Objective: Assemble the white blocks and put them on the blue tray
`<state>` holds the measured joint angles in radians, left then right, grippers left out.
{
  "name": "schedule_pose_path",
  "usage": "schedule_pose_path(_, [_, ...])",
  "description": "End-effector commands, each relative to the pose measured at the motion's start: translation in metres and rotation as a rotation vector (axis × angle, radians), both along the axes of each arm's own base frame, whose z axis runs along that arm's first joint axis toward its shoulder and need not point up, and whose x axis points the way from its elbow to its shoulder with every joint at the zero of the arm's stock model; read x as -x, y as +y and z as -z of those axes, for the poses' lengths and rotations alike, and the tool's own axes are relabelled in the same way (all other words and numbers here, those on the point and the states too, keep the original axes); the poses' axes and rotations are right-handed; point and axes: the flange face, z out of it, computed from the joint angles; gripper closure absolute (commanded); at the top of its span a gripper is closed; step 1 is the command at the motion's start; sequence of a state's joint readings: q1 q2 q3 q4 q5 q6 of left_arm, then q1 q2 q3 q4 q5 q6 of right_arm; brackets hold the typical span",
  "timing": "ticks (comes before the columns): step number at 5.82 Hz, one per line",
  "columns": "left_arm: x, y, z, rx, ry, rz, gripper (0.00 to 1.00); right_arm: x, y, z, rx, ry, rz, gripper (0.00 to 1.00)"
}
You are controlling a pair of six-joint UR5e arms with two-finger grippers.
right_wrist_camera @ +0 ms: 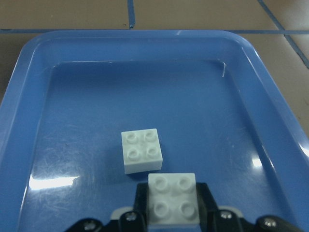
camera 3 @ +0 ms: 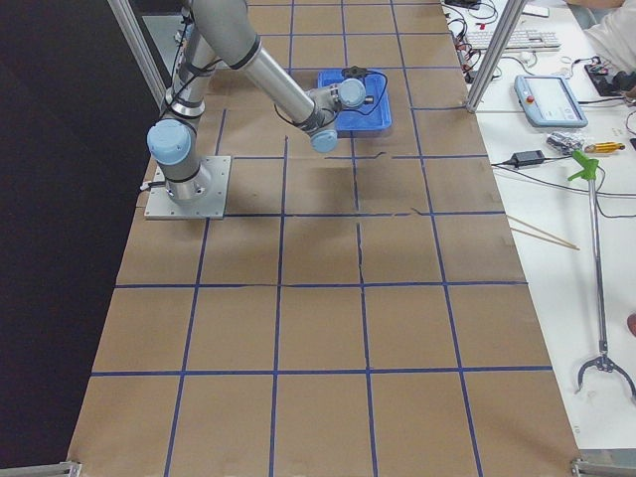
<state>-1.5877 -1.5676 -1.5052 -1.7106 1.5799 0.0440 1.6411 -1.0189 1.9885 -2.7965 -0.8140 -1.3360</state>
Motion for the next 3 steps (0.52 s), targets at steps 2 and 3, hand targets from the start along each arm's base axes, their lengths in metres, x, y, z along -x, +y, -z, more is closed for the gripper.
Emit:
schedule_pose_path(2, [-0.0002,-0.0004,-0.001,0.004,-0.002,-0.001,0.01,-0.0173,0.0077,0.0103,-0.003,0.002,-0.03,0.75])
schedule_pose_path(3, [-0.0002,-0.0007,-0.0002,0.001,-0.002,-0.001,0.01,-0.0174,0.0083,0.0108,-0.005,0.002,-0.03,0.75])
